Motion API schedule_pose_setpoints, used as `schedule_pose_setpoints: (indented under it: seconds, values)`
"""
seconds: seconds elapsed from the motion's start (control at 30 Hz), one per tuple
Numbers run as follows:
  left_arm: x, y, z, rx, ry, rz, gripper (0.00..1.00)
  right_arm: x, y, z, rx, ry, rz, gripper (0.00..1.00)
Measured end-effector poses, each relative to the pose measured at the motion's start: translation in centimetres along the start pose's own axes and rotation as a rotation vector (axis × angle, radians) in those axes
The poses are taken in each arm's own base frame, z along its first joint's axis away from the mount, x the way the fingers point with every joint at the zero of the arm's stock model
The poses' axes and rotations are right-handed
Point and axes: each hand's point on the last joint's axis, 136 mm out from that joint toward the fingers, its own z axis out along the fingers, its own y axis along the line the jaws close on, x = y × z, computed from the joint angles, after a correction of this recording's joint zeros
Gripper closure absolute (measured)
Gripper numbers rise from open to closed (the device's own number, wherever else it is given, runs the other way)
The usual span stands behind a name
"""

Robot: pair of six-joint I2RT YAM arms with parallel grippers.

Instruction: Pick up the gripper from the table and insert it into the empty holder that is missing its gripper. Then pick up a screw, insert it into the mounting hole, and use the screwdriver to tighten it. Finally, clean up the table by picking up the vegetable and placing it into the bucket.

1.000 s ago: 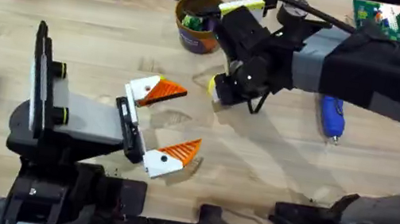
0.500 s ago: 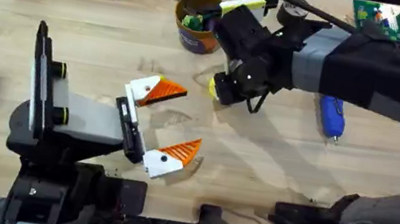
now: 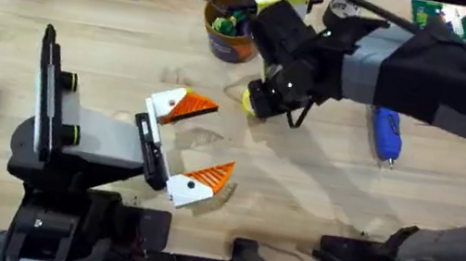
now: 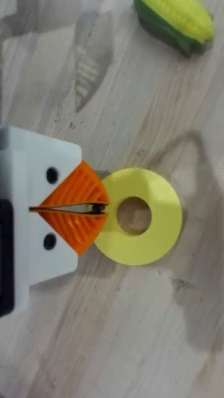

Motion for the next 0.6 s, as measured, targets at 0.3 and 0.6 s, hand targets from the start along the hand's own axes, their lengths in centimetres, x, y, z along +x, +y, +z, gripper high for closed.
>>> schedule_pose_setpoints:
  seconds: [0.3, 0.6]
  values:
    - [0.0, 0.0, 0.0, 0.000, 0.000, 0.000, 0.016, -1.8, -0.6, -5.2, 0.038, -0.024, -0.019, 0.996]
    - [0.0, 0.0, 0.0, 0.000, 0.000, 0.000, 0.015, -4.6, -0.6, -14.4, 0.016, -0.140, -0.078, 0.996]
